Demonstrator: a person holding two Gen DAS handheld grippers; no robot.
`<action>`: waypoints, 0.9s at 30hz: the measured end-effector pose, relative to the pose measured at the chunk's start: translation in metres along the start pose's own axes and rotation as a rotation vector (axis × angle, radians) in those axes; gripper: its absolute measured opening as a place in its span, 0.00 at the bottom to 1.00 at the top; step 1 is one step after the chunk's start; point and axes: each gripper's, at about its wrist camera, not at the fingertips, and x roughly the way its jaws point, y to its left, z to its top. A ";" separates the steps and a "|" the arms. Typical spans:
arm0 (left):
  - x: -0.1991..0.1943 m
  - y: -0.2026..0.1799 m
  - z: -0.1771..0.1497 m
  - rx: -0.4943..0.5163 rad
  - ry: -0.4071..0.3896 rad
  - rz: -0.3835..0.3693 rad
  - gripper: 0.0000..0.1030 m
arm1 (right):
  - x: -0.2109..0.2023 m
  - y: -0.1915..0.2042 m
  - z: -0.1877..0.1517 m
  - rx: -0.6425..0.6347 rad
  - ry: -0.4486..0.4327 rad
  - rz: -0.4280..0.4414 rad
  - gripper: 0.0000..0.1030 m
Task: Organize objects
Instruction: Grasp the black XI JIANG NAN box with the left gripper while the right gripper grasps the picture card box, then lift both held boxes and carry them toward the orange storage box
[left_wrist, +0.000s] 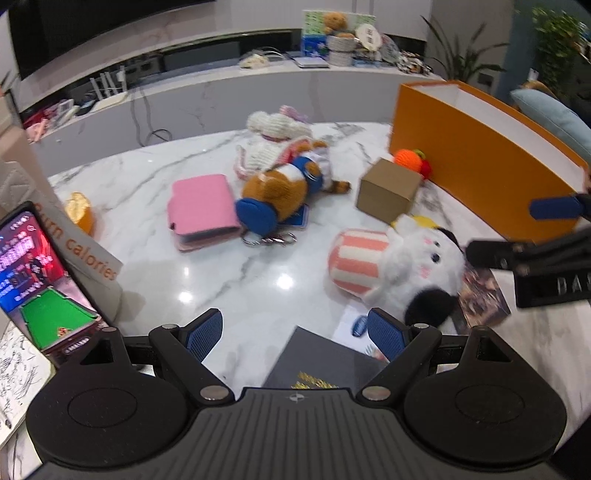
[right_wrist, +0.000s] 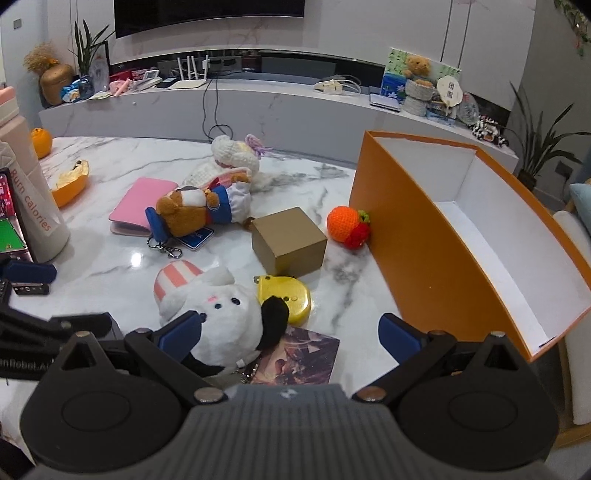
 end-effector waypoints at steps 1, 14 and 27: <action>0.000 -0.001 -0.002 0.010 0.006 -0.016 0.98 | 0.002 -0.004 -0.001 0.009 0.008 0.010 0.99; 0.012 -0.011 -0.023 0.113 0.110 -0.075 0.98 | 0.035 -0.009 -0.026 0.038 0.166 0.012 0.96; 0.033 -0.014 -0.029 0.130 0.149 -0.064 0.98 | 0.060 -0.002 -0.038 0.001 0.252 0.016 0.75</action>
